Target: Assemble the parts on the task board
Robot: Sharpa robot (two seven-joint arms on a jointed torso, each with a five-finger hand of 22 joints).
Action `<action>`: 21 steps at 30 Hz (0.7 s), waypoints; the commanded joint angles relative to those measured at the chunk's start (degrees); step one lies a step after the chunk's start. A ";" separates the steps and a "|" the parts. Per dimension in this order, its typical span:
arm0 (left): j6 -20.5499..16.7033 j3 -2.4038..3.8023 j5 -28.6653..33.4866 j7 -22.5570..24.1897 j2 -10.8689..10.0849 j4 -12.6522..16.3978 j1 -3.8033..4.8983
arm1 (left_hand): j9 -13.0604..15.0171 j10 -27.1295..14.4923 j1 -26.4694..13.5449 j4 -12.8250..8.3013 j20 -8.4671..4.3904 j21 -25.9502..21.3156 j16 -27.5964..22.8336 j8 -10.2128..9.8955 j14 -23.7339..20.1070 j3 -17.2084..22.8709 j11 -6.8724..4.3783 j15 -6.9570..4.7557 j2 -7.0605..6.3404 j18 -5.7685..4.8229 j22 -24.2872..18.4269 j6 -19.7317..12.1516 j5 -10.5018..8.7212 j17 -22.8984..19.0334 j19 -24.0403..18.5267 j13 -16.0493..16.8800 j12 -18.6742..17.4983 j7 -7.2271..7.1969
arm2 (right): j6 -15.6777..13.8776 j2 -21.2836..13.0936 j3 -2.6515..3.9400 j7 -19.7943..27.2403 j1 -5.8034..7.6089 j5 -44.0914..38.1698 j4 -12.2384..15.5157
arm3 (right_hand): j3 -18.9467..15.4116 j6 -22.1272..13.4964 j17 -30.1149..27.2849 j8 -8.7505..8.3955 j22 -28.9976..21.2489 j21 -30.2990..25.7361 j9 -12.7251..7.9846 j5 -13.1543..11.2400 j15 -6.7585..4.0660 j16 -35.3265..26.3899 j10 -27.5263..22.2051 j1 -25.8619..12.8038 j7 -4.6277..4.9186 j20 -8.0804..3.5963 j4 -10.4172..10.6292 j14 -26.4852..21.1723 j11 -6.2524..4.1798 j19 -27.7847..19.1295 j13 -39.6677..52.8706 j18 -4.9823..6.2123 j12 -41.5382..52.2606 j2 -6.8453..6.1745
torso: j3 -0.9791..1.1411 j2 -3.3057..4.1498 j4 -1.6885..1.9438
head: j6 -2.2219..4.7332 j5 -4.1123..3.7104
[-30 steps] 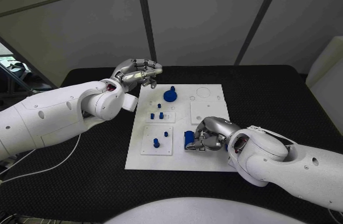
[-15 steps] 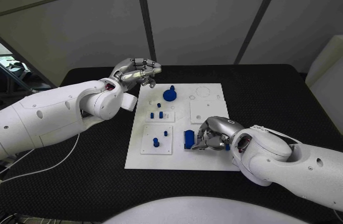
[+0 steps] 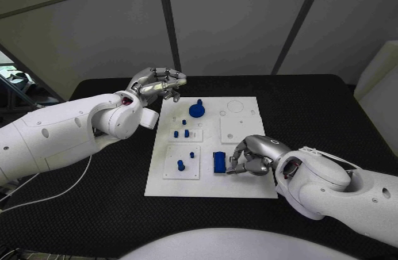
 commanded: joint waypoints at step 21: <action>0.50 -0.41 0.24 0.18 0.17 0.01 0.02 | 0.06 -0.52 0.25 0.06 0.16 0.04 0.33 0.28 -0.41 0.27 -0.05 -0.15 0.40 -0.54 0.05 -0.33 0.17 -0.09 0.07 -0.05 0.32 0.06 | -4.45 -13.57 0.11 -4.05 0.08 0.49 2.55 | -1.36 -0.41 11.98 -11.89 9.99 -1.25 -5.86 11.10 2.49 -0.78 -1.09 0.29 2.75 2.59 3.74 5.20 2.64 2.37 -5.53 0.16 -5.92 1.14 | 0.13 0.05 -0.18 | 0.59 -3.14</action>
